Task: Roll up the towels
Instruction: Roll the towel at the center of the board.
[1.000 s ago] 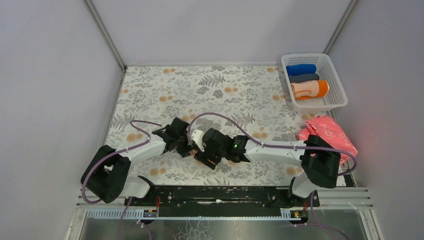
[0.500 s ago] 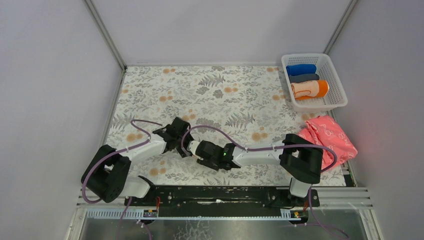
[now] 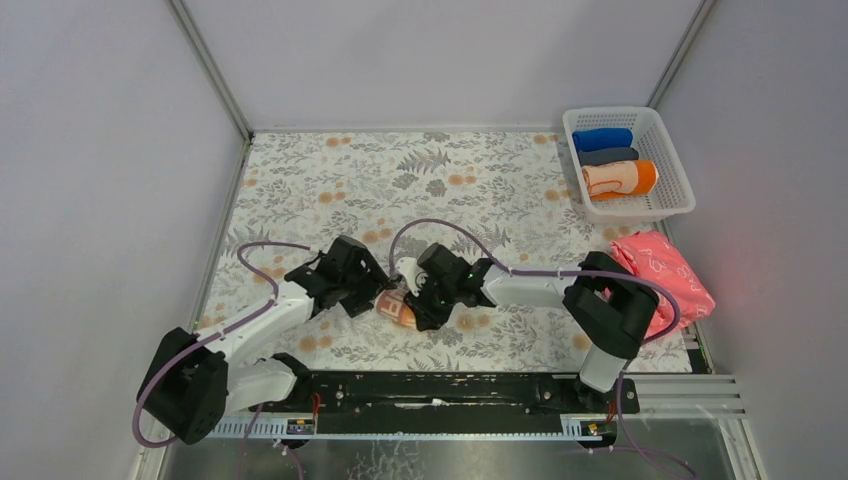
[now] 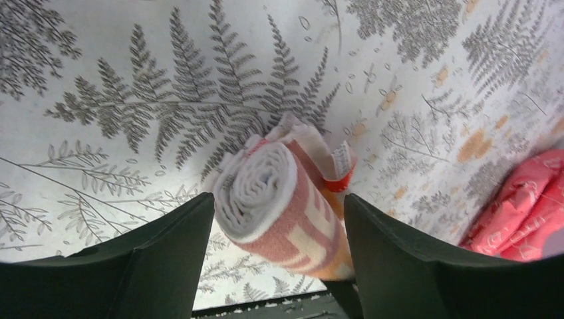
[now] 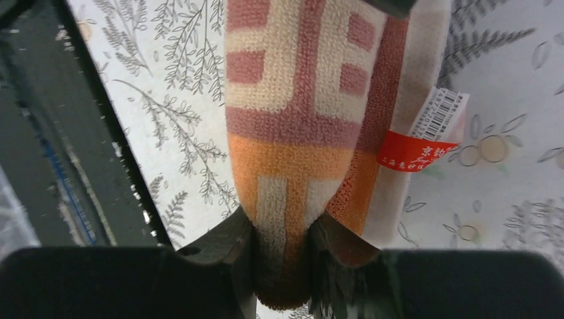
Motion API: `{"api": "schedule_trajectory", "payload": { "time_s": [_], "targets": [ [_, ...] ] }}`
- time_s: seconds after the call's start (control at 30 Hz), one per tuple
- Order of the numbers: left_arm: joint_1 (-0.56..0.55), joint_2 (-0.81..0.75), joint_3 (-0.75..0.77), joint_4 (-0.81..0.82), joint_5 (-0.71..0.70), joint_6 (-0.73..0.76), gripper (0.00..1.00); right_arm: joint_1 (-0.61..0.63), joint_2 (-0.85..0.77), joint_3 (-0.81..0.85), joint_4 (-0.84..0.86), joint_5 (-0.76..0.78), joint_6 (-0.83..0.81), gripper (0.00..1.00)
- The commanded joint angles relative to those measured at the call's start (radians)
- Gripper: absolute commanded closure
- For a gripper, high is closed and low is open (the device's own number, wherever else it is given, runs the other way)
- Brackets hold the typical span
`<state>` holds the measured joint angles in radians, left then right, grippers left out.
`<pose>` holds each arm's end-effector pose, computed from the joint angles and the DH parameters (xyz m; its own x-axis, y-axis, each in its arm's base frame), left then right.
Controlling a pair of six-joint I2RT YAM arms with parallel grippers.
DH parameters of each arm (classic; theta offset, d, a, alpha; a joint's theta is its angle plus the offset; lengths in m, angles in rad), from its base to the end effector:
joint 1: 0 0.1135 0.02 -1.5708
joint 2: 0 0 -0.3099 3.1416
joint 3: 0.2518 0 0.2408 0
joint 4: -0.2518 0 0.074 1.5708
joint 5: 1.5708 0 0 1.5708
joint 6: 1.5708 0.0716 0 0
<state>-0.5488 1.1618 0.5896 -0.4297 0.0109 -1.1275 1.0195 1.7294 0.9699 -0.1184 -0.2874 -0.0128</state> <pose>0.1734 -0.1069 0.1993 -0.7840 -0.5794 -0.2228 -0.4234 0.7616 -0.4906 0.1768 0.3262 0.1927 -0.3913 -0.6598 -0.6415 -0.9168 0.3397 0.2099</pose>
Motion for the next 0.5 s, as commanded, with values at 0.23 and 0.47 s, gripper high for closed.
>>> {"api": "schedule_trajectory", "payload": {
  "time_s": [0.23,0.47],
  "targets": [
    [-0.005,-0.069,-0.058,0.06,0.065,-0.046,0.28,-0.201,0.165,-0.107,0.159,-0.556,0.231,0.9],
    [-0.005,-0.054,-0.081,0.093,0.085,-0.043,0.28,-0.228,0.236,-0.093,0.176,-0.613,0.282,0.89]
  ]
}}
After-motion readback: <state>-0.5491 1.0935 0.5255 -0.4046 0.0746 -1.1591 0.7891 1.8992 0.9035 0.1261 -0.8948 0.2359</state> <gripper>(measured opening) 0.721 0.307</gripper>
